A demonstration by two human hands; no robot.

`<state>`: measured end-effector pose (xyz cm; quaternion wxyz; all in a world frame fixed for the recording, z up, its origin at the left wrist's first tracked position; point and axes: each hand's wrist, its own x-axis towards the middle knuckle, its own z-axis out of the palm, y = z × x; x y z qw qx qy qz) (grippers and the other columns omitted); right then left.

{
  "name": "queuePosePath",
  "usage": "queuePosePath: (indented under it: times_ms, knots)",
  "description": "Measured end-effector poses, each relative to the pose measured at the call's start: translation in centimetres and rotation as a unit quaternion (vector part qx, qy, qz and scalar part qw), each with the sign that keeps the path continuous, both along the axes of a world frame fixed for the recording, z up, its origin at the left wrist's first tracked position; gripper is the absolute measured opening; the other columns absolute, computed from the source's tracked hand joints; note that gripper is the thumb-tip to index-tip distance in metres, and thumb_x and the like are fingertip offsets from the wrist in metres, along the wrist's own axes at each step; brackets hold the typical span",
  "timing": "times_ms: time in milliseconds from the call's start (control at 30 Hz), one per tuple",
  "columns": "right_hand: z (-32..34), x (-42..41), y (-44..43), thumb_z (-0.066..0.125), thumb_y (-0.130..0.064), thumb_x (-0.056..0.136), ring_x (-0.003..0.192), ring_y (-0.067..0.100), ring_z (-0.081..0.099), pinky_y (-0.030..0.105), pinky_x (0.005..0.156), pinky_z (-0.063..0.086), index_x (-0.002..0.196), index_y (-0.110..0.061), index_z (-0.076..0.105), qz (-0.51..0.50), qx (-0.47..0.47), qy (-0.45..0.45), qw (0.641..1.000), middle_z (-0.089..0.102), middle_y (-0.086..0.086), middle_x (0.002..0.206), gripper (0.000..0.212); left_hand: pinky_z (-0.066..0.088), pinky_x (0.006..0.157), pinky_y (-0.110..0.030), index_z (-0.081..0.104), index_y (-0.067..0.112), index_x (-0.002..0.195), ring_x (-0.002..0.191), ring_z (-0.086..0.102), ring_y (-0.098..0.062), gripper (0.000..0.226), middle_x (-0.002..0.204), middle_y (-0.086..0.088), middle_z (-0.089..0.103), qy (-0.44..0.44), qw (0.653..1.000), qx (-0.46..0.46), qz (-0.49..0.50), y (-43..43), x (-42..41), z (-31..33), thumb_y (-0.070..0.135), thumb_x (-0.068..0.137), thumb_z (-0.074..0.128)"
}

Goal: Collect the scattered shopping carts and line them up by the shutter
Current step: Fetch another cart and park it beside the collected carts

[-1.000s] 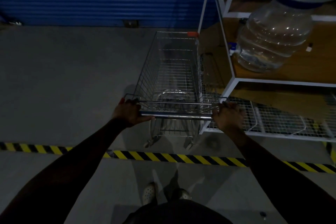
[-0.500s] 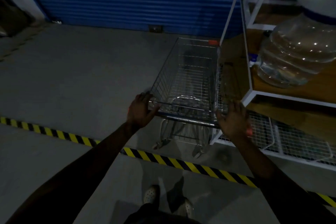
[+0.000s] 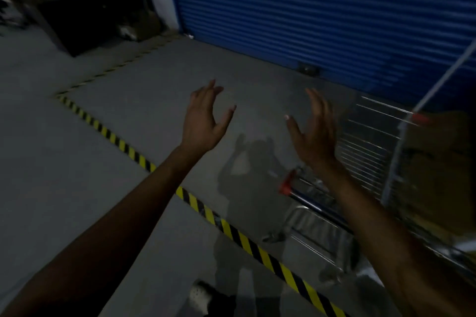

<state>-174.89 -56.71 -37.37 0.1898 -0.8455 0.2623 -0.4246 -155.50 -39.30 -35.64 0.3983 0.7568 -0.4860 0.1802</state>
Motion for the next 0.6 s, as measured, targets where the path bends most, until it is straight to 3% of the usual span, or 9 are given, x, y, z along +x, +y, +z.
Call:
queuePosePath:
  times_ms: [233, 400, 600]
  knots:
    - [2.0, 20.9, 8.2, 0.050, -0.054, 0.093, 0.140, 0.033, 0.036, 0.028, 0.105, 0.029, 0.152, -0.005, 0.035, 0.136, 0.008, -0.005, 0.991, 0.038, 0.018, 0.154, 0.078, 0.041, 0.098, -0.036, 0.055, 0.006, 0.134, 0.130, 0.046, -0.030, 0.051, 0.149, -0.012, 0.048, -0.011, 0.993, -0.020, 0.119, 11.5, 15.7, 1.1, 0.044, 0.099, 0.057]
    - [3.3, 33.5, 15.8, 0.060, -0.045, 0.092, 0.137, 0.029, 0.039, 0.034, 0.105, 0.037, 0.151, -0.010, 0.037, 0.222, 0.037, -0.038, 0.974, 0.042, 0.013, 0.151, 0.073, 0.044, 0.097, -0.040, 0.056, 0.007, 0.132, 0.128, 0.048, -0.033, 0.053, 0.147, -0.012, 0.050, -0.022, 0.979, -0.035, 0.198, 20.2, 24.4, 2.4, 0.048, 0.099, 0.053]
    - [3.3, 46.6, 24.6, 0.056, -0.047, 0.092, 0.136, 0.028, 0.040, 0.032, 0.106, 0.036, 0.150, -0.010, 0.040, 0.320, 0.037, -0.042, 0.946, 0.044, 0.012, 0.149, 0.071, 0.046, 0.096, -0.042, 0.058, 0.007, 0.130, 0.125, 0.050, -0.032, 0.050, 0.144, -0.010, 0.054, -0.023, 0.953, -0.045, 0.299, 30.3, 32.4, 2.3, 0.045, 0.098, 0.058]
